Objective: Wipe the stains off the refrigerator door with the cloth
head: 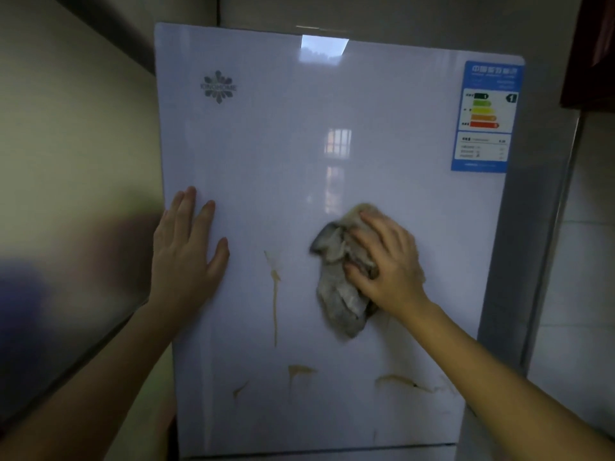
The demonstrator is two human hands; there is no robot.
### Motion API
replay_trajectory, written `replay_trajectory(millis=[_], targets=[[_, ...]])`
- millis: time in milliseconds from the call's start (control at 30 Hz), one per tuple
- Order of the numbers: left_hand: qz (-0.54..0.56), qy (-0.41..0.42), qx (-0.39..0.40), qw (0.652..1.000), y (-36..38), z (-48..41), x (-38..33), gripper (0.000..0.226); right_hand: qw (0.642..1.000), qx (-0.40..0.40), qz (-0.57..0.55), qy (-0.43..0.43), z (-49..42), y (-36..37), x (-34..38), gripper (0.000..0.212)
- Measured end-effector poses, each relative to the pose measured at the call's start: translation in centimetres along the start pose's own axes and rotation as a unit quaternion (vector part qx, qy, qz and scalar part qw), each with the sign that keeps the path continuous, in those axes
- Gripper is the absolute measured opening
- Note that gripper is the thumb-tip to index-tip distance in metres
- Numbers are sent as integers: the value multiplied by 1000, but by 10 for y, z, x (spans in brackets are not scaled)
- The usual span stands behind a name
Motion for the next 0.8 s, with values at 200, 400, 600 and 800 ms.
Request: replay_trajectory(millis=[200, 400, 600, 800], targets=[[26, 43, -30, 998, 1, -7, -37, 55, 995, 37, -6, -92, -8, -7, -16, 53], [30, 56, -49, 997, 15, -19, -79, 55, 991, -65, -25, 117, -24, -38, -56, 56], [13, 51, -53, 997, 33, -15, -102, 55, 979, -83, -41, 180, -7, -50, -68, 53], [-3, 48, -51, 998, 39, -12, -103, 59, 974, -74, -58, 205, 25, -46, -63, 51]])
Point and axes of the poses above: each hand's wrist, its own z-axis away from the middle knuckle, its own y-axis out of the palm, x = y × z, the point moved 2 cm from there along -z, towards the middle knuckle
